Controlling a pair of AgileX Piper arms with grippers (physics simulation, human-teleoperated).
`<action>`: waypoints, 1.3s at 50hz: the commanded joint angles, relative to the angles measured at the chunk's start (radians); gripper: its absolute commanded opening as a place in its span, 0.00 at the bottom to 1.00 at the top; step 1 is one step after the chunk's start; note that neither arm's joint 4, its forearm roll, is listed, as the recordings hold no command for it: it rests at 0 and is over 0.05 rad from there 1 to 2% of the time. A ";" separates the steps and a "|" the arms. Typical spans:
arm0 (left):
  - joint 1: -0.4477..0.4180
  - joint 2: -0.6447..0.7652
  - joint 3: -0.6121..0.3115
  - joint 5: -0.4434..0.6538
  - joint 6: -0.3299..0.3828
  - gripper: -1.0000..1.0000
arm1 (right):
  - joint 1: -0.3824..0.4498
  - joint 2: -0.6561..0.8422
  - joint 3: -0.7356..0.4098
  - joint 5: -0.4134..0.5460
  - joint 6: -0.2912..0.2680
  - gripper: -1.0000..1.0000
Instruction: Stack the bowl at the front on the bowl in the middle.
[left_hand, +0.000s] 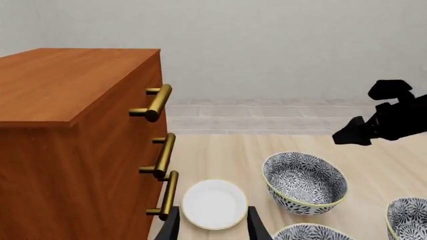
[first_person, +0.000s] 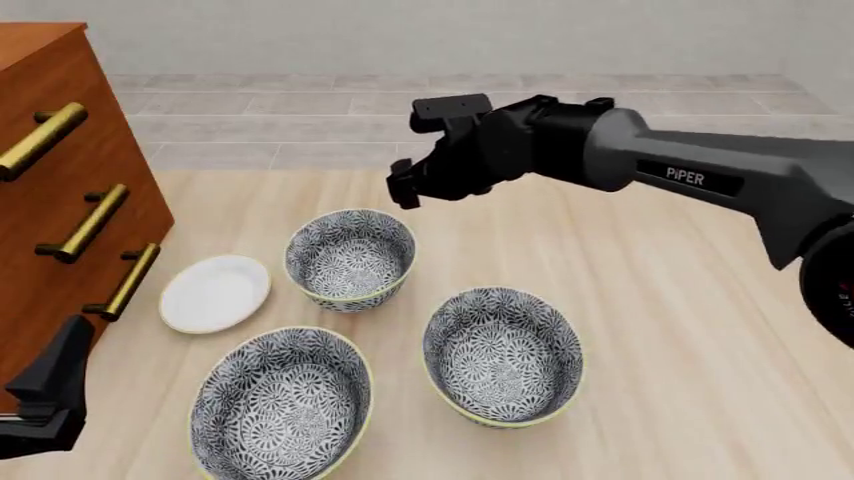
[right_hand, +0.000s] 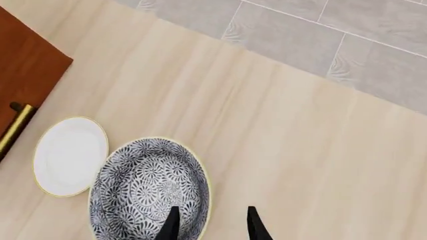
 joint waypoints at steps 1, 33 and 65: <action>0.001 0.014 0.000 -0.012 -0.004 1.00 | 0.008 0.072 -0.058 0.011 0.024 1.00; 0.000 0.017 0.000 -0.015 -0.012 1.00 | 0.010 0.197 -0.042 -0.057 0.004 1.00; -0.002 -0.056 0.000 0.053 -0.014 1.00 | 0.037 0.235 0.007 -0.117 0.001 1.00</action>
